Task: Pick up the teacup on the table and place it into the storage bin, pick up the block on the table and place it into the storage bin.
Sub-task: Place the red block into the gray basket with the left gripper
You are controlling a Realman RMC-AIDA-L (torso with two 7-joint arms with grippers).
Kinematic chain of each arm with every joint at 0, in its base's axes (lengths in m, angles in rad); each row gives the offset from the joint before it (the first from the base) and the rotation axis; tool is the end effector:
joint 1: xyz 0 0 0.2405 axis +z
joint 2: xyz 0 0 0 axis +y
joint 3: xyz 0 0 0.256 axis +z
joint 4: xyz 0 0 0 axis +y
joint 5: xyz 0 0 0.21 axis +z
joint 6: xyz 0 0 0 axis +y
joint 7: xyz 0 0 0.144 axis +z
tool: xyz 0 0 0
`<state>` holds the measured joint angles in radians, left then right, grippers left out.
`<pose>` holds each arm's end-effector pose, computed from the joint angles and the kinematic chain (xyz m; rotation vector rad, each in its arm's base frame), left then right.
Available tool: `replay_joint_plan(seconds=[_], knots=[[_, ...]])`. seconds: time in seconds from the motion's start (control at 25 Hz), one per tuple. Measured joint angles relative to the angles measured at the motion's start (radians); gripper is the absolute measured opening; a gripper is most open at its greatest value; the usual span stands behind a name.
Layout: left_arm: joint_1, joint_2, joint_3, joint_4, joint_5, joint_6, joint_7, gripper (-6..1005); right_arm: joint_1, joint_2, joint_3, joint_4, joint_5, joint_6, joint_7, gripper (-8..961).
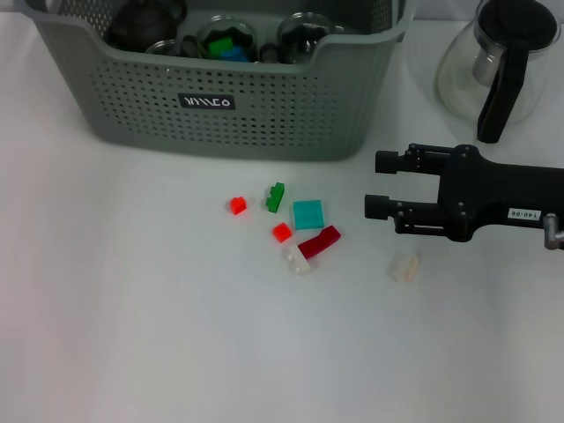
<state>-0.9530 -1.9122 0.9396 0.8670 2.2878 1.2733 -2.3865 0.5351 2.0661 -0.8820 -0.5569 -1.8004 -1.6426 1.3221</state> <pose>-0.1276 0.4717 0.0725 -2.4715 -0.9748 -0.2462 0.2352 0.3126 -0.0214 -2.8637 0.5435 0.9163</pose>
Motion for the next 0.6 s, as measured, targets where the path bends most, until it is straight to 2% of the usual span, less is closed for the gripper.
replay_joint_plan(seconds=[0.2, 0.32, 0.48, 0.6], knots=[[-0.047, -0.079, 0.037, 0.002, 0.330, -0.089, -0.094, 284, -0.001, 0.000, 0.000, 0.000, 0.000, 0.003, 0.000, 743], [-0.056, -0.114, 0.039, 0.007, 0.449, -0.136, -0.140, 298, -0.001, 0.000, 0.000, 0.000, 0.000, 0.004, 0.000, 742], [-0.051, -0.135, 0.036, 0.027, 0.483, -0.152, -0.154, 318, -0.001, 0.000, 0.000, 0.000, -0.001, 0.001, 0.000, 742], [-0.021, -0.150, 0.010, 0.113, 0.443, -0.121, -0.149, 332, -0.003, 0.000, 0.000, 0.000, 0.001, -0.002, 0.000, 741]])
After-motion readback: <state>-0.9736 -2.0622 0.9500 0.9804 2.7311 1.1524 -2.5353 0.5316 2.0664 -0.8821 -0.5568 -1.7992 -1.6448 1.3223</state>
